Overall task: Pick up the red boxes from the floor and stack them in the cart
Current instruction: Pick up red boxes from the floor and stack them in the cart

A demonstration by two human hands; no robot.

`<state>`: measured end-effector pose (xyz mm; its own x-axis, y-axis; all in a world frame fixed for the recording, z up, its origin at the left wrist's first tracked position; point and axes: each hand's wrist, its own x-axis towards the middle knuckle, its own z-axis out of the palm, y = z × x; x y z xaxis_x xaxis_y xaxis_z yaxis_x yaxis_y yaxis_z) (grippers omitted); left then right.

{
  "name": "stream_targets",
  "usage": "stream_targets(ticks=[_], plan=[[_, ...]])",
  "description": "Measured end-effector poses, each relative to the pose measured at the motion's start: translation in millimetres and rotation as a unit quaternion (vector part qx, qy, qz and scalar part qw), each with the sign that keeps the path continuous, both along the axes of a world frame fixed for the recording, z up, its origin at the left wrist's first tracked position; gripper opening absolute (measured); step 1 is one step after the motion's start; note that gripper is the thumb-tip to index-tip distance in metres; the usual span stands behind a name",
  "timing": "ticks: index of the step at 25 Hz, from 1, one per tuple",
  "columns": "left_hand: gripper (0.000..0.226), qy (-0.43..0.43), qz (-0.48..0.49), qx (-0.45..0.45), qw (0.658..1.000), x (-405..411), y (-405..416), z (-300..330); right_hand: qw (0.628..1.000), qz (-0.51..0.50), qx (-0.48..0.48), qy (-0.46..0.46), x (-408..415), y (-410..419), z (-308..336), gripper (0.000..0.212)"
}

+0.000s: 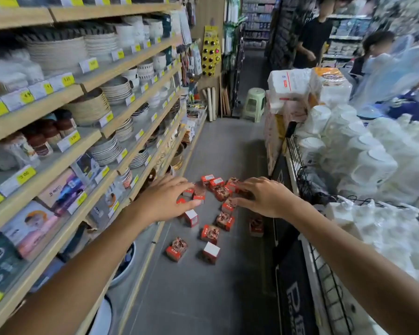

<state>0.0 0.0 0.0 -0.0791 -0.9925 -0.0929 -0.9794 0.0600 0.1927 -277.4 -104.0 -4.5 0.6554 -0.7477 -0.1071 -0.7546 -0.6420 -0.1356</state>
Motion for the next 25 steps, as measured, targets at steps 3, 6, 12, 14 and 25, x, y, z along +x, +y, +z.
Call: stream_targets(ticks=[3,6,12,14,25], plan=[[0.076,-0.018,0.009,0.021,1.000,-13.3,-34.8,-13.4,1.000,-0.011,0.017,-0.014,-16.8,-32.5,-18.0,0.072],[0.073,-0.017,0.013,0.019,1.000,-29.2,-81.1,-32.2,0.999,-0.011,0.034,-0.015,-40.6,-75.6,-41.7,0.072],[0.068,0.011,0.024,0.028,0.999,-60.6,-149.2,-74.3,0.997,-0.004,0.072,-0.017,-62.3,-161.0,-89.4,0.073],[0.066,0.032,0.037,0.037,0.998,-54.6,-164.0,-95.8,0.996,0.007,0.085,-0.015,-53.5,-184.4,-106.9,0.072],[0.063,0.147,0.103,0.110,0.978,40.2,-284.5,-238.7,0.981,0.006,0.194,0.026,51.2,-322.8,-221.2,0.073]])
